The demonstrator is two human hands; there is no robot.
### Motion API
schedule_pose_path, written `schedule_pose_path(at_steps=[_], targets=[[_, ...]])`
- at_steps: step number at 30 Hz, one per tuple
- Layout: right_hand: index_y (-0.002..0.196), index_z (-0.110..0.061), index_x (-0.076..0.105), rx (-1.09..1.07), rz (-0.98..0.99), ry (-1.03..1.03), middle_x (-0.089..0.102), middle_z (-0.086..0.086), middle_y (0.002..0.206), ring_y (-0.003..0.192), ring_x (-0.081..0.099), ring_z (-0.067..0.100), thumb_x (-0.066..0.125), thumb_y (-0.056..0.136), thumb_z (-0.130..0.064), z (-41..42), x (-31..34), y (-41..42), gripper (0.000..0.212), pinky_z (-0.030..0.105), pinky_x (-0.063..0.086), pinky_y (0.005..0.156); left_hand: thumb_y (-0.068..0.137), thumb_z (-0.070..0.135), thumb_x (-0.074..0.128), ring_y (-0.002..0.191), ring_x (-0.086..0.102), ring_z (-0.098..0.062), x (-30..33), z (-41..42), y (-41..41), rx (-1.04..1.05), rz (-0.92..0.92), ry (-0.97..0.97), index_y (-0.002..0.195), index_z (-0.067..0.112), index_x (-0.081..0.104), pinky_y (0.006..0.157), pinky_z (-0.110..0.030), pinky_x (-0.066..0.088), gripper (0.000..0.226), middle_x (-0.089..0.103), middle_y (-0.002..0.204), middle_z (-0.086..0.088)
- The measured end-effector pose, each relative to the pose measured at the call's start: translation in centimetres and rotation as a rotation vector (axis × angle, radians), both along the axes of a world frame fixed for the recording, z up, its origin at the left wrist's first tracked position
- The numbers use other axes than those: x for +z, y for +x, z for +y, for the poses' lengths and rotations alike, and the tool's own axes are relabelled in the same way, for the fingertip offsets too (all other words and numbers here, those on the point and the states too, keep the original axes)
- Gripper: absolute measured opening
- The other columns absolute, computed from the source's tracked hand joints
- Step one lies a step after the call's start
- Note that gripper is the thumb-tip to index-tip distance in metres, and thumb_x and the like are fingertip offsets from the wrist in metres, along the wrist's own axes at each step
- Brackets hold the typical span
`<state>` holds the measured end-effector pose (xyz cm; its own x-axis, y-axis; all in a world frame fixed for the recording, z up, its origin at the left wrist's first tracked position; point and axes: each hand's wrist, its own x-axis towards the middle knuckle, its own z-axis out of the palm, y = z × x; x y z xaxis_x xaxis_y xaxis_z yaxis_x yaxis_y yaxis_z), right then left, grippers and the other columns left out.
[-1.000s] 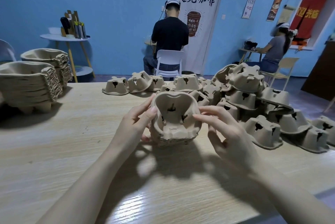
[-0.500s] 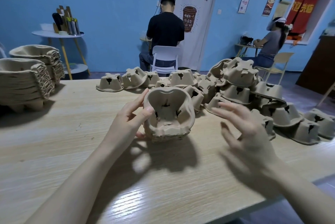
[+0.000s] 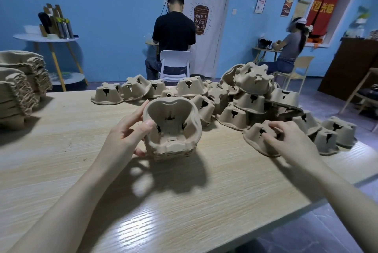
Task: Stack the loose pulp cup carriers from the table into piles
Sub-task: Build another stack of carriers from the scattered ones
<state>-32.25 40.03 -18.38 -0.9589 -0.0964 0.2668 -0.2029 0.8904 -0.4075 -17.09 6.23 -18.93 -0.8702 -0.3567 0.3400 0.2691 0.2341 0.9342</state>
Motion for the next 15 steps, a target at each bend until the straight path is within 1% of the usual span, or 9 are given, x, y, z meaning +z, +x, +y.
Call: schedule_pose_path(at_steps=[3, 6, 8, 10, 12, 15], targets=[[0.121, -0.032, 0.062, 0.073, 0.045, -0.008, 0.057, -0.003, 0.12, 0.105, 0.06, 0.023, 0.063, 0.087, -0.044, -1.0, -0.1, 1.3, 0.036, 0.039, 0.05, 0.082, 0.064, 0.061, 0.06, 0.088, 0.065, -0.001, 0.0, -0.1, -0.1, -0.003, 0.002, 0.007, 0.135, 0.044, 0.055, 0.054, -0.029, 0.058, 0.074, 0.064, 0.108, 0.038], [0.116, -0.036, 0.064, 0.11, 0.077, -0.032, 0.064, -0.008, 0.112, 0.104, 0.061, 0.018, 0.064, 0.085, -0.05, -2.0, 0.2, 2.2, 0.034, 0.037, 0.05, 0.084, 0.064, 0.061, 0.061, 0.086, 0.064, -0.003, -0.1, -0.1, -0.1, -0.006, 0.006, 0.012, 0.135, 0.044, 0.055, 0.053, -0.028, 0.057, 0.073, 0.066, 0.11, 0.034], [0.115, -0.038, 0.064, 0.101, 0.059, -0.068, 0.068, -0.013, 0.105, 0.101, 0.063, 0.014, 0.063, 0.084, -0.057, -2.8, 1.0, 2.4, 0.037, 0.035, 0.05, 0.083, 0.066, 0.058, 0.062, 0.084, 0.064, -0.003, -0.1, -0.1, -0.1, -0.008, 0.007, 0.024, 0.133, 0.046, 0.056, 0.052, -0.027, 0.056, 0.068, 0.066, 0.116, 0.026], [0.116, -0.039, 0.064, 0.114, 0.021, -0.048, 0.069, -0.014, 0.102, 0.099, 0.064, 0.013, 0.063, 0.083, -0.06, -3.3, 1.6, 2.3, 0.039, 0.035, 0.05, 0.083, 0.073, 0.049, 0.063, 0.083, 0.063, -0.003, -0.1, 0.0, -0.2, -0.007, 0.008, 0.03, 0.13, 0.048, 0.055, 0.051, -0.026, 0.056, 0.057, 0.066, 0.119, 0.02], [0.116, -0.039, 0.063, 0.153, -0.018, -0.022, 0.069, -0.013, 0.101, 0.098, 0.063, 0.012, 0.066, 0.081, -0.059, -3.7, 2.0, 2.2, 0.04, 0.034, 0.049, 0.081, 0.078, 0.042, 0.058, 0.083, 0.063, -0.005, -0.1, 0.0, -0.3, -0.003, 0.008, 0.032, 0.13, 0.047, 0.055, 0.05, -0.025, 0.055, 0.052, 0.066, 0.119, 0.017], [0.115, -0.033, 0.066, 0.258, -0.033, -0.107, 0.067, -0.01, 0.096, 0.088, 0.061, 0.011, 0.077, 0.075, -0.05, -4.3, 2.5, 2.4, 0.045, 0.033, 0.048, 0.077, 0.081, 0.042, 0.054, 0.085, 0.063, -0.005, -0.1, 0.0, -0.2, 0.002, 0.005, 0.032, 0.133, 0.044, 0.055, 0.051, -0.025, 0.055, 0.053, 0.065, 0.121, 0.018]])
